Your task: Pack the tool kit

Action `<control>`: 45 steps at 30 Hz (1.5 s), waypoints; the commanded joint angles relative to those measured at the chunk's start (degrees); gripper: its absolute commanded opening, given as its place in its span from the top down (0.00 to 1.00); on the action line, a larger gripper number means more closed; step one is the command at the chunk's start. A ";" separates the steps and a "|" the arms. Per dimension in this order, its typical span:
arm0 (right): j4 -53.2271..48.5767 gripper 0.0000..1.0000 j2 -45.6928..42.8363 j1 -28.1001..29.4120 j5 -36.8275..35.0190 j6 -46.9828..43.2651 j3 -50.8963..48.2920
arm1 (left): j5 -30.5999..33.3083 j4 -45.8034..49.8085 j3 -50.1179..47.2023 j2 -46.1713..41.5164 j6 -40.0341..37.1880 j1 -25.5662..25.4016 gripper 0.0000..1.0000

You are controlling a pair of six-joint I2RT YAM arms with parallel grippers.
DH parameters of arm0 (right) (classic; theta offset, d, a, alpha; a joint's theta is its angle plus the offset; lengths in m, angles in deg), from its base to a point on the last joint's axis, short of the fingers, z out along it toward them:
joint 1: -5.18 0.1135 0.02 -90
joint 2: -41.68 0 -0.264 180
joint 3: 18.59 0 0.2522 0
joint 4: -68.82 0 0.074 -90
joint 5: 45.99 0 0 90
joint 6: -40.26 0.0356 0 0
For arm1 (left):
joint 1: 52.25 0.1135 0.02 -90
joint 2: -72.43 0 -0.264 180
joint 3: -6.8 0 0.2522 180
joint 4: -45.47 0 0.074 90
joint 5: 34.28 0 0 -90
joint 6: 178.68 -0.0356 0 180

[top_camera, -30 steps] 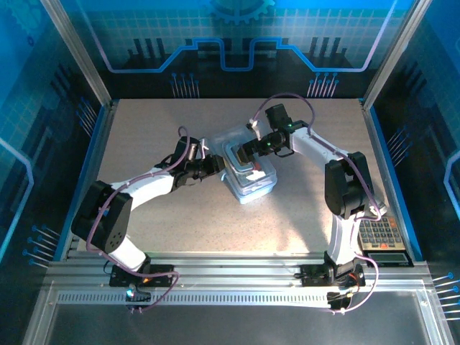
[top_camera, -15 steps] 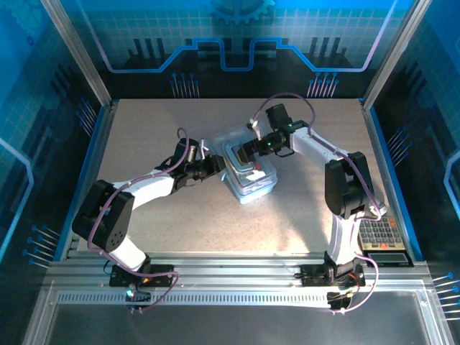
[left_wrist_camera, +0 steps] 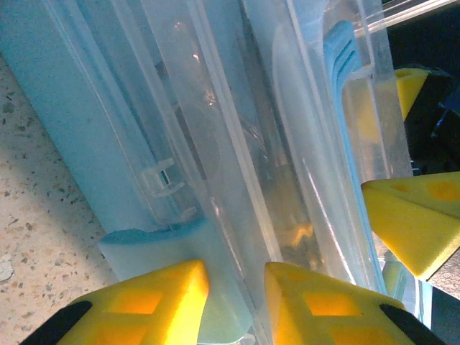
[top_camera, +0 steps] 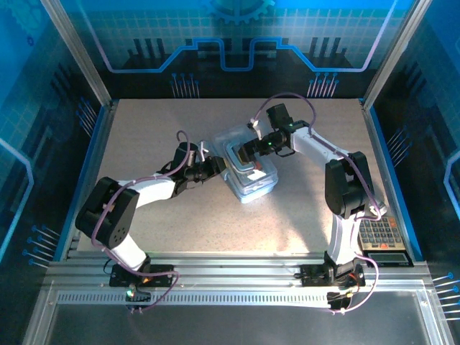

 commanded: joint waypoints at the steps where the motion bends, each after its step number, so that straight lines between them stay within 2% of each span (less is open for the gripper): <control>1: -11.07 0.00 5.90 2.25 3.68 -0.57 -3.96 | -1.16 -0.07 -2.32 5.41 1.03 -1.89 0.69; 32: -7.48 0.00 4.34 1.84 5.41 3.98 -8.35 | -2.13 -20.94 -9.17 17.85 7.71 -2.24 0.72; 34: -6.42 0.00 3.04 1.10 5.16 5.05 -8.73 | -1.74 -18.51 -8.47 16.39 6.39 -2.07 0.73; 38: -3.81 0.00 -2.04 -0.95 1.84 6.93 -8.10 | 1.56 -4.36 -4.10 8.30 -0.81 -0.70 0.70; 42: -1.58 0.00 -6.60 -2.80 -1.77 7.11 -4.40 | 7.36 12.80 4.49 -0.51 -11.13 1.87 0.53; 45: -0.39 0.00 -9.50 -3.97 -3.98 7.12 -1.68 | 9.89 21.04 10.51 -4.42 -16.49 4.80 0.38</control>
